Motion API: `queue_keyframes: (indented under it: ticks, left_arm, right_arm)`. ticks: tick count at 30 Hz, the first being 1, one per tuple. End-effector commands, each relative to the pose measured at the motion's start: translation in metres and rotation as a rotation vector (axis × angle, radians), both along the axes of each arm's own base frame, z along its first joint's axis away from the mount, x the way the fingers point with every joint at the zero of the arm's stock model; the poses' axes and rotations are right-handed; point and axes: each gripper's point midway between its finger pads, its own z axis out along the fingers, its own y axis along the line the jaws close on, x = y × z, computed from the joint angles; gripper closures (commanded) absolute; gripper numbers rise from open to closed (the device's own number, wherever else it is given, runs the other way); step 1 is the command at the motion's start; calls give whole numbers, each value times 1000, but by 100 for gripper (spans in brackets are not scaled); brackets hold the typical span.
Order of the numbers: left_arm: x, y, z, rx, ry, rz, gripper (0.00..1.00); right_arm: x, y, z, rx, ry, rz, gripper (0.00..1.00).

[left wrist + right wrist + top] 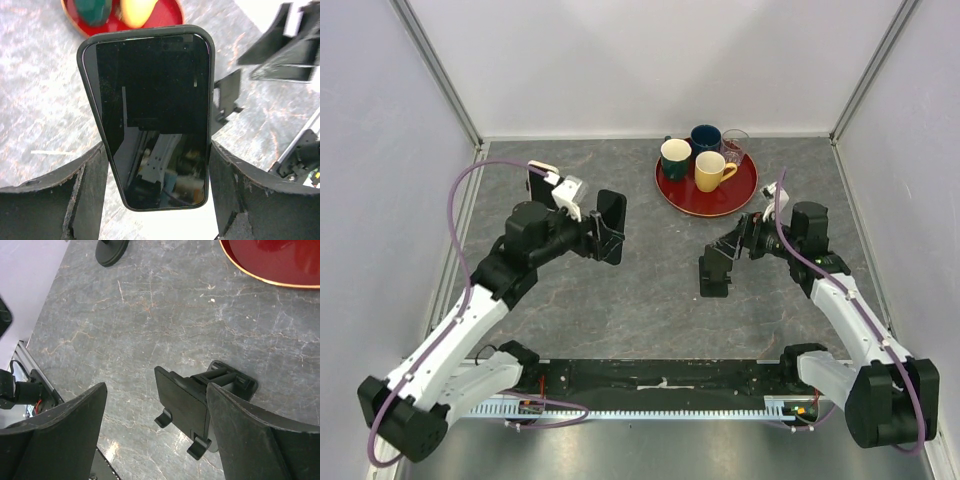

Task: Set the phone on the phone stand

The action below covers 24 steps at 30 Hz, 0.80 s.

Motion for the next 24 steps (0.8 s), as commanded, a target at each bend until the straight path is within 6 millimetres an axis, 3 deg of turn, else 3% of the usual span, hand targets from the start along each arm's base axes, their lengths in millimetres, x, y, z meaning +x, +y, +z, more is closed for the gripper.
queue_keyframes:
  ticks: [1, 6, 9, 14, 20, 24]
  left_arm:
    - [-16, -11, 75, -161, -291, -115, 98]
    - [-34, -7, 101, -228, -401, -145, 98]
    - [-38, -4, 107, -241, -430, -137, 98]
    - [-39, 4, 113, -249, -465, -99, 98]
    - [-38, 7, 113, -248, -471, -78, 98]
    - [-37, 7, 112, -248, -469, -74, 98]
  right_arm:
    - [3, -7, -17, -64, 25, -24, 14]
    - [10, -20, -29, -138, 37, -101, 13]
    - [7, -14, -33, -144, 57, -75, 14]
    - [-4, 9, -42, -113, 92, 33, 28]
    - [-10, 26, -36, -67, 74, 100, 43]
    - [-19, 34, -44, -51, 100, 130, 61]
